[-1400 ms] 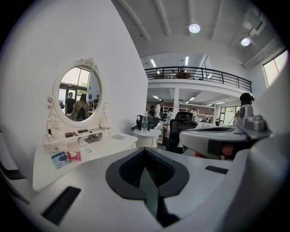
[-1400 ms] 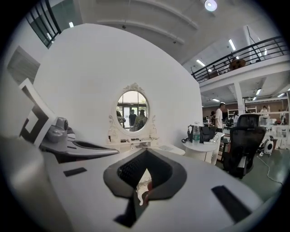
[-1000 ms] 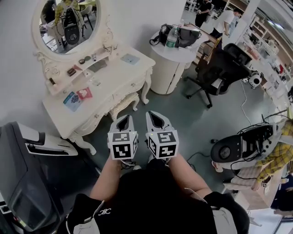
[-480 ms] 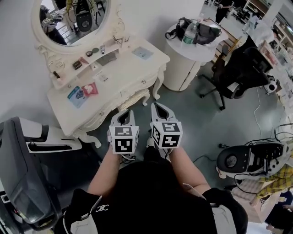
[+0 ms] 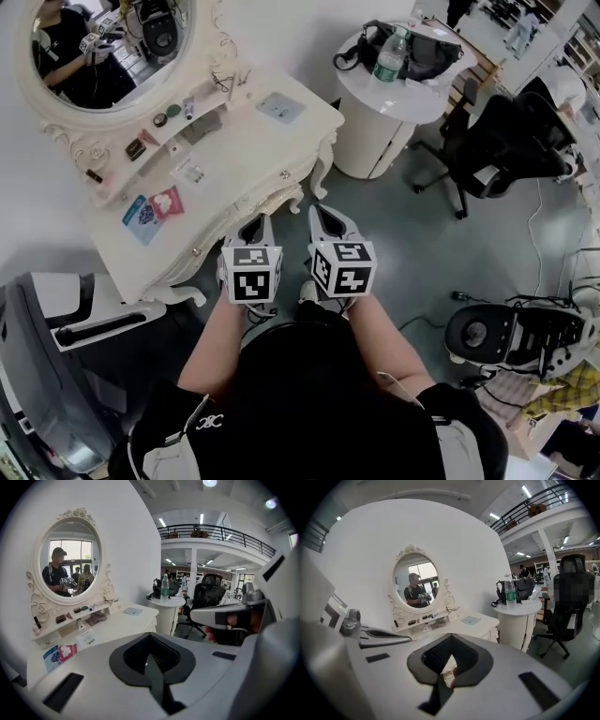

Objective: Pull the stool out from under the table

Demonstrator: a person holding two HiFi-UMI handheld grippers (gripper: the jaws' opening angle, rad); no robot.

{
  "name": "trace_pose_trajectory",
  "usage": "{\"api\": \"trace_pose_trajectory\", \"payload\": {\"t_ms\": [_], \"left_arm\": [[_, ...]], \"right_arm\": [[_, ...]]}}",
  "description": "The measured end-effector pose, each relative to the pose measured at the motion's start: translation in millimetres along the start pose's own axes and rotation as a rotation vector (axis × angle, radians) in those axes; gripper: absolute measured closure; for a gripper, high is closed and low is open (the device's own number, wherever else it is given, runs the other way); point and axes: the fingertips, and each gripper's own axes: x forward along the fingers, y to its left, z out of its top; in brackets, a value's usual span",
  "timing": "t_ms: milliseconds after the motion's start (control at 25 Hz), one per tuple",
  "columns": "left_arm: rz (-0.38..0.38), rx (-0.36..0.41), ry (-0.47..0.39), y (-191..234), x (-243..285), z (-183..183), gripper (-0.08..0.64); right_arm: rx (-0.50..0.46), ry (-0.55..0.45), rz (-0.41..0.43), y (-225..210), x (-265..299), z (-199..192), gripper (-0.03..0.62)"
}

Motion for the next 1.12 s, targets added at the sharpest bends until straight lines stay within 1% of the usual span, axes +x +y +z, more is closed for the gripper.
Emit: {"api": "trace_pose_trajectory", "payload": {"t_ms": [200,360,480,600,680,840,920,1000,1120], "left_arm": [[-0.006,-0.020,0.063,-2.2,39.8,-3.7,0.563],[-0.024,-0.048,0.165,-6.4,71.1,-20.9,0.563],[-0.021,-0.020,0.236,-9.0,96.6,-37.4,0.563],[-0.021,0.001,0.283,-16.1,132.9,-56.6,0.563],[-0.035,0.012,0.335,-17.5,152.1,-78.7,0.563],[-0.065,0.049,0.475,-6.5,183.1,-139.7,0.563],[-0.072,0.065,0.515,-0.1,209.7,-168.3,0.563],[-0.088,0.096,0.550,2.0,236.8,-200.7,0.563],[-0.111,0.160,0.594,4.4,274.4,-249.4,0.563]], "right_arm": [[0.049,0.051,0.016,-26.7,30.1,-12.0,0.586],[0.088,0.072,0.008,-55.3,55.7,-31.0,0.586],[0.158,0.081,0.000,-86.1,80.1,-49.0,0.586],[0.176,0.111,-0.012,-123.0,112.0,-74.8,0.586],[0.205,0.142,-0.021,-136.7,129.8,-102.1,0.586],[0.314,0.229,0.013,-130.1,157.5,-175.7,0.586],[0.341,0.263,0.036,-128.6,176.9,-210.1,0.586],[0.376,0.285,0.041,-132.4,196.2,-244.5,0.586],[0.454,0.314,0.011,-147.2,227.0,-297.3,0.586]]}}
